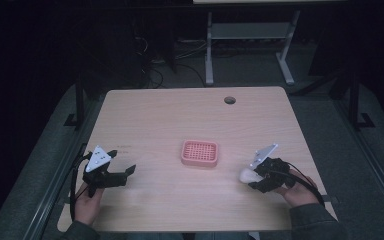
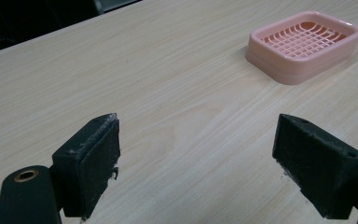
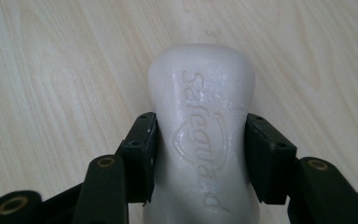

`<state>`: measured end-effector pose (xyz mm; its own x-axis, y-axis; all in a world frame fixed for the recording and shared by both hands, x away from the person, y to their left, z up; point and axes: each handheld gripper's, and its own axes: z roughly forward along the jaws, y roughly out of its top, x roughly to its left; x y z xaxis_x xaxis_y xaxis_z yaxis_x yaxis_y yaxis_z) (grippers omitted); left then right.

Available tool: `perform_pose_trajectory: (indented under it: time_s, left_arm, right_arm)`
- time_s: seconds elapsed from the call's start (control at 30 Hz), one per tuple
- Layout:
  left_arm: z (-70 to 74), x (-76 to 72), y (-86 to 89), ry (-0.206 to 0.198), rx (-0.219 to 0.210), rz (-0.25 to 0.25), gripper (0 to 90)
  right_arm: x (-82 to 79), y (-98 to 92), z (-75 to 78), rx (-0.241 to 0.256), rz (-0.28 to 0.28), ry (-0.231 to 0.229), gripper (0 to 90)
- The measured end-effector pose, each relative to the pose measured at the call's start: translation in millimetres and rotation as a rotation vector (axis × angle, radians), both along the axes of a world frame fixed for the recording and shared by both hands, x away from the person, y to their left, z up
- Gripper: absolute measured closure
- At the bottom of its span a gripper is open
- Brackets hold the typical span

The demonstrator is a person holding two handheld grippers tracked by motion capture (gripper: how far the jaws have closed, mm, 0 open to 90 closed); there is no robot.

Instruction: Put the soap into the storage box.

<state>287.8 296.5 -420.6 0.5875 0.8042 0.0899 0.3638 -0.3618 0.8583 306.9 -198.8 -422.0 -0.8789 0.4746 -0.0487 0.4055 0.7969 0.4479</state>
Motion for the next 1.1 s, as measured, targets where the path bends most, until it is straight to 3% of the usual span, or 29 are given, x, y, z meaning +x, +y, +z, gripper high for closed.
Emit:
perform_pose_trajectory:
  time_s: [0.23,0.7,0.97,1.1]
  left_arm:
    - [0.2,0.3,1.5,0.000,-0.007,0.007,14.3]
    - [0.3,0.6,3.2,0.004,-0.020,0.010,14.3]
    - [0.9,0.4,3.4,0.000,-0.023,0.011,14.3]
    - [0.9,0.4,3.5,0.001,-0.022,0.010,14.3]
  right_arm:
    - [10.1,6.5,5.1,0.004,0.017,0.012,48.3]
    - [29.3,26.4,23.9,0.002,0.063,-0.022,48.3]
    - [39.0,37.3,29.1,0.010,0.079,-0.015,48.3]
    - [46.8,44.6,31.2,-0.010,0.094,-0.016,48.3]
